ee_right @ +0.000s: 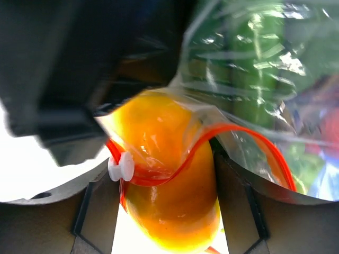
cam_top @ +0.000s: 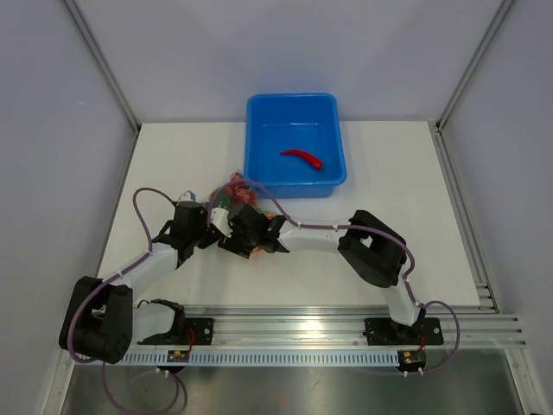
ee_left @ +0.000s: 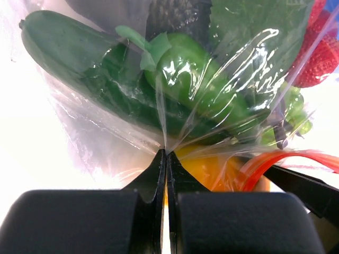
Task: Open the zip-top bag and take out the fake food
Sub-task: Pick up the fake fruit from the zipper food storage bag.
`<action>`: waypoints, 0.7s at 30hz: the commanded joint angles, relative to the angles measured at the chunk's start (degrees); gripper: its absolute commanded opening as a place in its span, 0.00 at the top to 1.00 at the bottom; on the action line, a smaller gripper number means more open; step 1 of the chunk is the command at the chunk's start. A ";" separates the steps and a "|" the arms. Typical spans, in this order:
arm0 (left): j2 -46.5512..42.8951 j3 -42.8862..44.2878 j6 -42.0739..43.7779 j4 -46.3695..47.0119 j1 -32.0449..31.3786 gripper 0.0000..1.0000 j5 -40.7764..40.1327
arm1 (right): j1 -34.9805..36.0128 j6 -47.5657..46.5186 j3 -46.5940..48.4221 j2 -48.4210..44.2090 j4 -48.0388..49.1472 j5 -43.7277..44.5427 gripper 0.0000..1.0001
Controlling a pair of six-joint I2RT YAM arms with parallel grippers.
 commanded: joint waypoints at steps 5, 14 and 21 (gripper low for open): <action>-0.55 -1.19 -0.88 0.05 0.26 1.00 0.26 | 0.64 9.95 -1.27 -2.82 -3.69 10.63 0.05; -0.64 -0.84 -0.79 -0.30 0.26 1.00 0.26 | 0.55 12.77 -5.59 -11.18 -2.53 8.85 0.02; -1.17 -0.40 -0.71 -1.18 0.26 1.00 -0.09 | 0.55 12.25 -7.34 -11.71 -3.33 9.64 0.19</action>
